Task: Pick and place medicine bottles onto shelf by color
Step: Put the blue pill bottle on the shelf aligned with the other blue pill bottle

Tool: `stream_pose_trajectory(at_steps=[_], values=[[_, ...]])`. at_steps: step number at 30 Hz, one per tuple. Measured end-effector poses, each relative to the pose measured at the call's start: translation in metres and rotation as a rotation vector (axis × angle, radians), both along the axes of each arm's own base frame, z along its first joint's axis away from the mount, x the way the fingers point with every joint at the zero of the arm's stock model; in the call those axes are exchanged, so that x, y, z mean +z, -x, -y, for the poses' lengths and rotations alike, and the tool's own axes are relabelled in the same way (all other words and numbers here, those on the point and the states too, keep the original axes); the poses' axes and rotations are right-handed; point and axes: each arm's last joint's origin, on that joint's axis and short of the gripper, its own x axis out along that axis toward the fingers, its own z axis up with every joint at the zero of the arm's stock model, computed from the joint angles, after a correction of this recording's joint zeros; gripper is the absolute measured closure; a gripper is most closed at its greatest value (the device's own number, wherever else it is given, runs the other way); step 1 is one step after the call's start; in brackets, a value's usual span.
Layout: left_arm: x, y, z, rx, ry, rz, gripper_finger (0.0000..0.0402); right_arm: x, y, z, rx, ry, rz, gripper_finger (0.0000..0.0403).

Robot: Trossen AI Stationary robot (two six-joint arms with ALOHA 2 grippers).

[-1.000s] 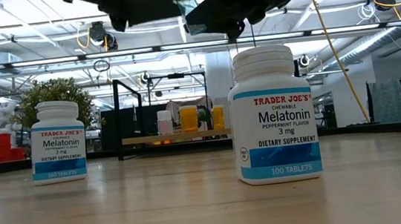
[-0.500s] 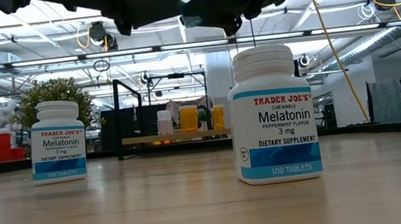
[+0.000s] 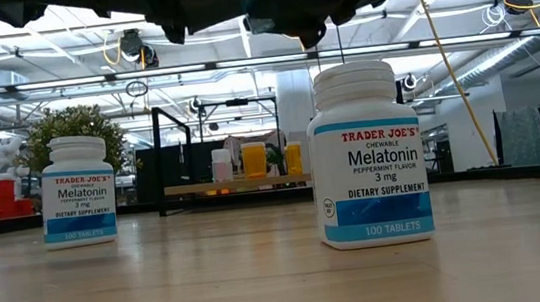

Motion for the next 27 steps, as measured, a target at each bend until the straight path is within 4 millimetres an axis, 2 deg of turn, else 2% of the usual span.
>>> stream_pose_trajectory(at_steps=[5,16,27], values=[[-0.0001,0.0000,0.0000,-0.002,0.001,-0.002,0.0263,0.0001,0.0000,0.0000,0.002,0.001,0.002,0.0293],[-0.0010,0.0000,-0.0003,0.000,-0.004,-0.011,0.0262,-0.0006,0.0001,0.0001,-0.002,-0.005,-0.011,0.0292],[-0.0043,0.0003,-0.0014,0.030,-0.022,-0.044,0.0262,-0.0044,0.0012,0.0014,-0.019,-0.024,-0.059,0.0249]])
